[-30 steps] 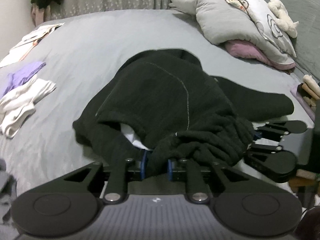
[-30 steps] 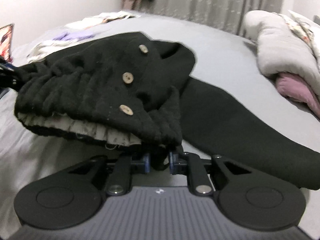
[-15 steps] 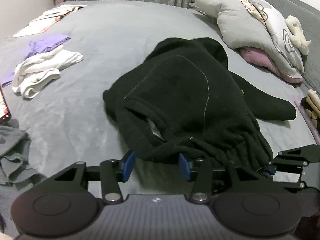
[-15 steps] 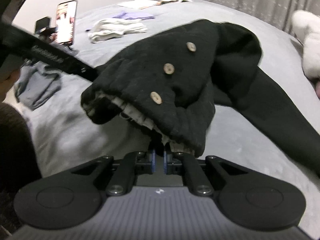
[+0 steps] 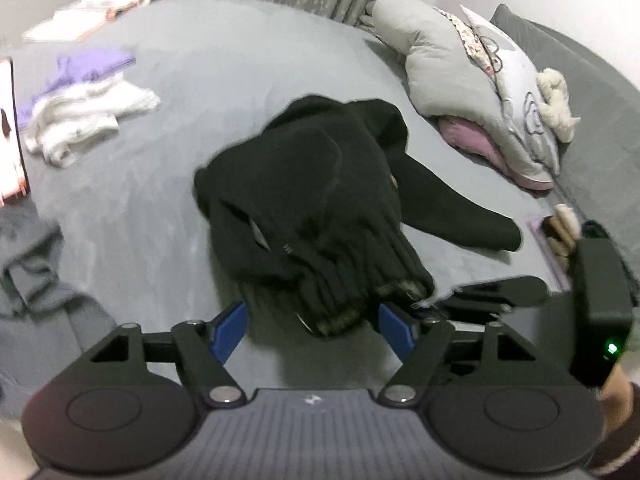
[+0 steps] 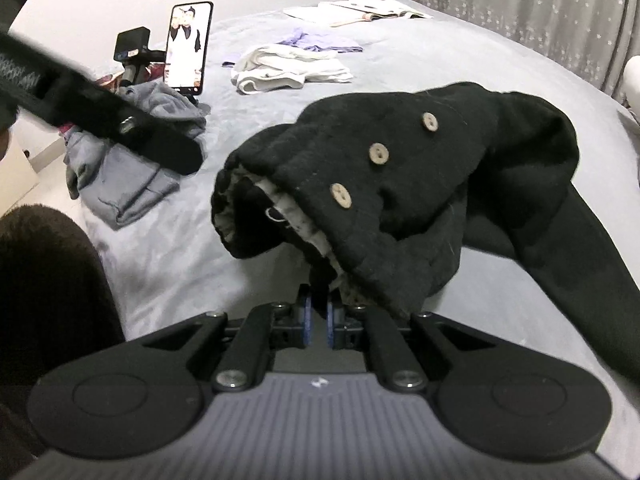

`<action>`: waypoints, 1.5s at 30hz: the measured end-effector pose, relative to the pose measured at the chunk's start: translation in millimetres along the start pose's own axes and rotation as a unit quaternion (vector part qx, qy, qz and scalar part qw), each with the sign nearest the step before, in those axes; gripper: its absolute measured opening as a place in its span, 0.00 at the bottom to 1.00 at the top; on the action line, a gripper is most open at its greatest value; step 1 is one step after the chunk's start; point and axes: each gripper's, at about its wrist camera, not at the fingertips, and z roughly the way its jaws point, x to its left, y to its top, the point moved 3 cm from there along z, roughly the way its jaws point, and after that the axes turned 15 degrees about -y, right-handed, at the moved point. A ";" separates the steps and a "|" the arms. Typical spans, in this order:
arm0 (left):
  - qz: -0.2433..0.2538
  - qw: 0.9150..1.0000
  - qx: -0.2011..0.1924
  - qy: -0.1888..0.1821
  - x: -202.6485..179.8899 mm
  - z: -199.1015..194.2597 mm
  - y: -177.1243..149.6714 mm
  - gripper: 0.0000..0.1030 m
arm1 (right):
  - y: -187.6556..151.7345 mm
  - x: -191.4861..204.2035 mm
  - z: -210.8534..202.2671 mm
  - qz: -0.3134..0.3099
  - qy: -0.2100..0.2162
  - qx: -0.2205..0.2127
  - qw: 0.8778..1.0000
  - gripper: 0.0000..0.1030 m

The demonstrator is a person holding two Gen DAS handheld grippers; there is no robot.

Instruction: Fold clothes

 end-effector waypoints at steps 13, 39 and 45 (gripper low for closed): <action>-0.141 0.983 -0.043 -0.110 8.8 55.7 -2.2 0.46 | 6.4 4.0 -13.8 0.006 0.044 -0.009 0.999 0.07; -0.065 0.984 -0.098 0.137 58.7 10.4 56.6 0.59 | -75.4 -210.6 68.4 0.147 -0.219 0.081 0.961 0.58; -0.098 0.991 -0.058 0.073 55.3 7.0 37.4 0.73 | -65.7 -211.2 92.2 0.084 -0.238 0.075 0.965 0.67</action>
